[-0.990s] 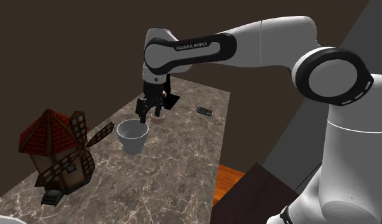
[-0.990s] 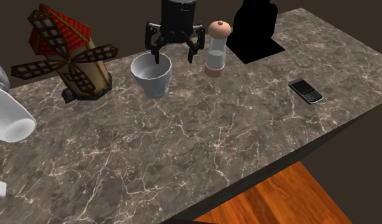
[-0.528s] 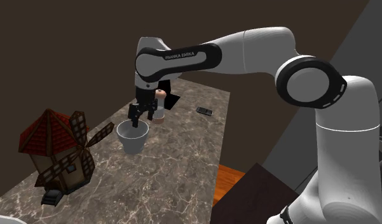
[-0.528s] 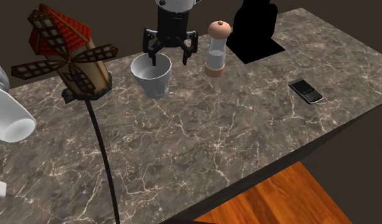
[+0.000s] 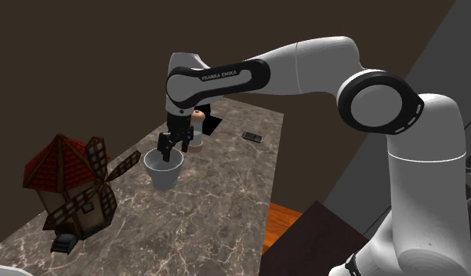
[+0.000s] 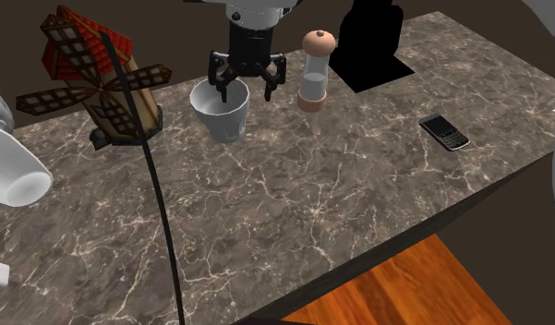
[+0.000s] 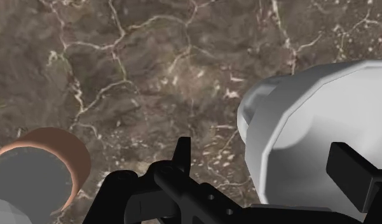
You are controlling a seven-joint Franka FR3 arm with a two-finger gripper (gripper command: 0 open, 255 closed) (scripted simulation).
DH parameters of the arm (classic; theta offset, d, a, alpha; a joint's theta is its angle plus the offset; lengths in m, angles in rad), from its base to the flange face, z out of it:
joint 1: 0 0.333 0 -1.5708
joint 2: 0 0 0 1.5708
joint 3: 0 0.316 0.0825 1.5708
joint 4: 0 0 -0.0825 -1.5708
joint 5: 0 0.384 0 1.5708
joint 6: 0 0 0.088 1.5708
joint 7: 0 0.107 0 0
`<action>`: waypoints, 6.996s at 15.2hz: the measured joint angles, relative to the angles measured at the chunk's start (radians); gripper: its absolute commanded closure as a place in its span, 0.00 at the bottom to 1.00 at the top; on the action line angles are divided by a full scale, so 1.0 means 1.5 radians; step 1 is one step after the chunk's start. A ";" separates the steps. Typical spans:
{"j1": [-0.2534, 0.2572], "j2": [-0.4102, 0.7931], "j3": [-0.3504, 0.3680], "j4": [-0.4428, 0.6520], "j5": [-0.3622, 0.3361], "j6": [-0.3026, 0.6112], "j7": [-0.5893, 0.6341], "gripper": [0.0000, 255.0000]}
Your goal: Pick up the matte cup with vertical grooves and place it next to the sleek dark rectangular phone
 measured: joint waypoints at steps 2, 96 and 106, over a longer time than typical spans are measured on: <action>0.000 0.000 0.000 0.000 0.000 0.000 0.000 1.00; -0.255 -0.342 -0.147 -0.334 0.037 -0.059 -0.395 1.00; -0.254 -0.309 -0.146 -0.389 0.042 0.027 -0.405 1.00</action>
